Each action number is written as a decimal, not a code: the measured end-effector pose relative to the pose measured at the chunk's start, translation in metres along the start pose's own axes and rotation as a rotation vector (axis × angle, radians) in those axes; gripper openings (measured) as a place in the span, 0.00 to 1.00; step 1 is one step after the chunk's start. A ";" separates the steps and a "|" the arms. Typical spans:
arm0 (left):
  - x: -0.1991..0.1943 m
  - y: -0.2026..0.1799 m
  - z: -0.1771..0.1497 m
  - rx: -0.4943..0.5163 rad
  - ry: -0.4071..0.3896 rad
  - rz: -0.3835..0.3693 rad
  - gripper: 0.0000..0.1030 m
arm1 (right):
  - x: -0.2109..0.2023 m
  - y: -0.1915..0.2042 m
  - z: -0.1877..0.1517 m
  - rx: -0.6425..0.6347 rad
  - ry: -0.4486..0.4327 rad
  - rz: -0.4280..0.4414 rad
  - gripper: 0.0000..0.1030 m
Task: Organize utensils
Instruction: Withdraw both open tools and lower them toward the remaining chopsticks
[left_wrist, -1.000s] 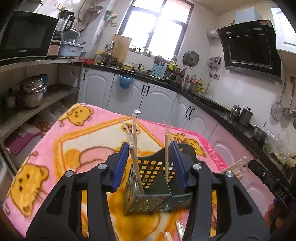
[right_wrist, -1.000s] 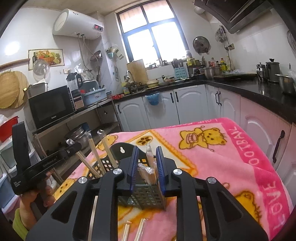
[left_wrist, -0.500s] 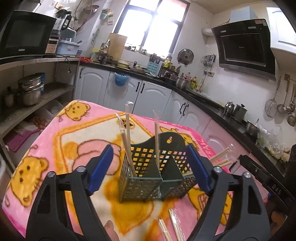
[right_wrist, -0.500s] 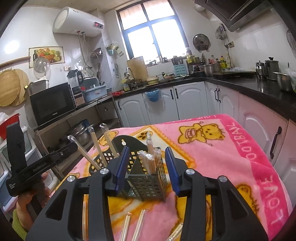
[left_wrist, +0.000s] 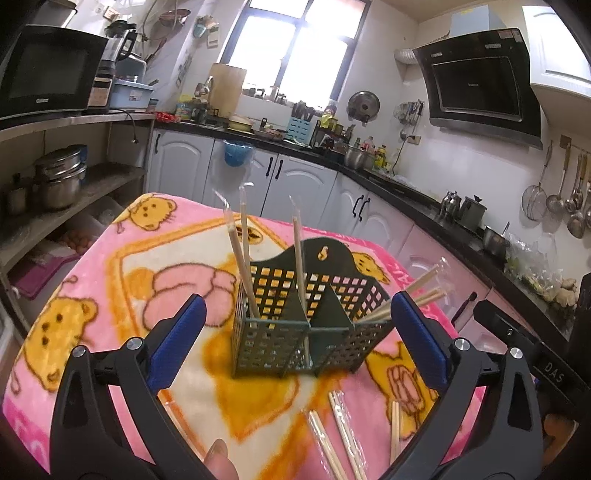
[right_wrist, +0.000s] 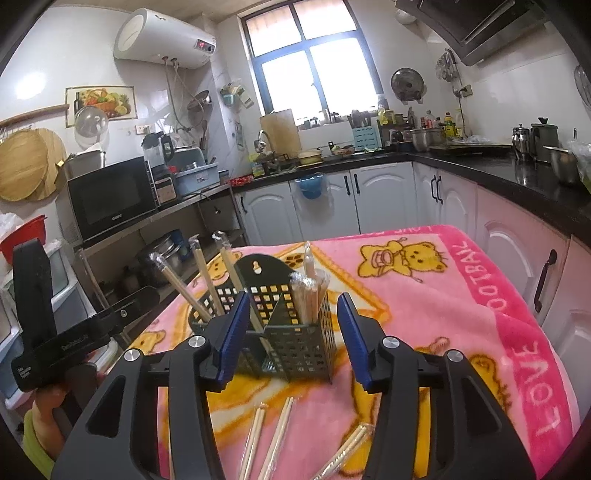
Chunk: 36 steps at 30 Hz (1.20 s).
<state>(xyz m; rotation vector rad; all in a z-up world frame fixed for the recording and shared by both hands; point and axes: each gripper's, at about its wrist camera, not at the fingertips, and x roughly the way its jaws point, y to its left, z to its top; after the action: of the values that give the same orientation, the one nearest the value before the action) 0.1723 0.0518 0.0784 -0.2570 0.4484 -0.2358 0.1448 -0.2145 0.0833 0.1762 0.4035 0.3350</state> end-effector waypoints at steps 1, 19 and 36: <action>-0.001 0.000 -0.002 -0.001 0.003 0.000 0.90 | -0.001 0.000 -0.001 -0.002 0.003 0.000 0.46; -0.010 0.003 -0.028 0.005 0.058 0.028 0.90 | -0.003 0.007 -0.026 -0.036 0.079 0.004 0.47; -0.007 0.012 -0.053 0.019 0.128 0.062 0.90 | 0.005 0.013 -0.047 -0.069 0.153 0.004 0.51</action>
<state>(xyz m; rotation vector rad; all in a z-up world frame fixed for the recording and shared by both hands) 0.1438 0.0548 0.0315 -0.2101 0.5802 -0.1962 0.1262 -0.1956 0.0418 0.0846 0.5421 0.3672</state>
